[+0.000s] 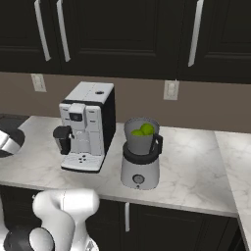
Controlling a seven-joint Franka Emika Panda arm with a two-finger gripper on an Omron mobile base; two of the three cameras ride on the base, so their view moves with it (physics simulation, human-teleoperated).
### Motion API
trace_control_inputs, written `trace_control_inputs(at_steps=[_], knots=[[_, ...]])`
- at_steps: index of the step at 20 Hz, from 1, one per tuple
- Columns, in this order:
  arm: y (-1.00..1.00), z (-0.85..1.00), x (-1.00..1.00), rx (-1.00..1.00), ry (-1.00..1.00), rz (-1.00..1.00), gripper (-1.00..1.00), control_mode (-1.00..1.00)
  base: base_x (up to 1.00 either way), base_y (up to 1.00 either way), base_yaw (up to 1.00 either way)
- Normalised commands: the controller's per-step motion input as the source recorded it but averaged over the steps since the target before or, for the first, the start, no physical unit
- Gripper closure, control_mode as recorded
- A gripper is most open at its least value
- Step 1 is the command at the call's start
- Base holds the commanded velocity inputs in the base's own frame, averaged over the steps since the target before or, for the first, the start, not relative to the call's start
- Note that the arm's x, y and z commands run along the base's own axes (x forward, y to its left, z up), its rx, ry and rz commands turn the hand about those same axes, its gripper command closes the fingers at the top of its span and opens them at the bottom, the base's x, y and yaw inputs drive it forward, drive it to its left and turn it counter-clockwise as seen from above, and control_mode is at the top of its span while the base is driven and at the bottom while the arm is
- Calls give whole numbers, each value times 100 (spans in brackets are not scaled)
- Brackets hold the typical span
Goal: Grab the limes from the fridge, place them in the blender, close the lid, and turn on the blender to create a marinade.
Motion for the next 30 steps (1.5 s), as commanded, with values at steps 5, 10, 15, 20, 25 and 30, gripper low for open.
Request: trace_control_inputs(at_steps=[5,10,15,20,25,30], knots=[[-68,73,-32,1,-1,-8,100,-100,0,0,0],[-79,69,-19,4,0,-11,100,-100,0,0,0],[-85,57,-8,5,0,-12,100,-100,0,0,0],[-92,43,-5,6,1,-12,100,-100,0,0,0],[-90,28,0,3,7,-10,100,-100,0,0,0],[-83,8,0,0,9,-2,100,-100,0,0,0]])
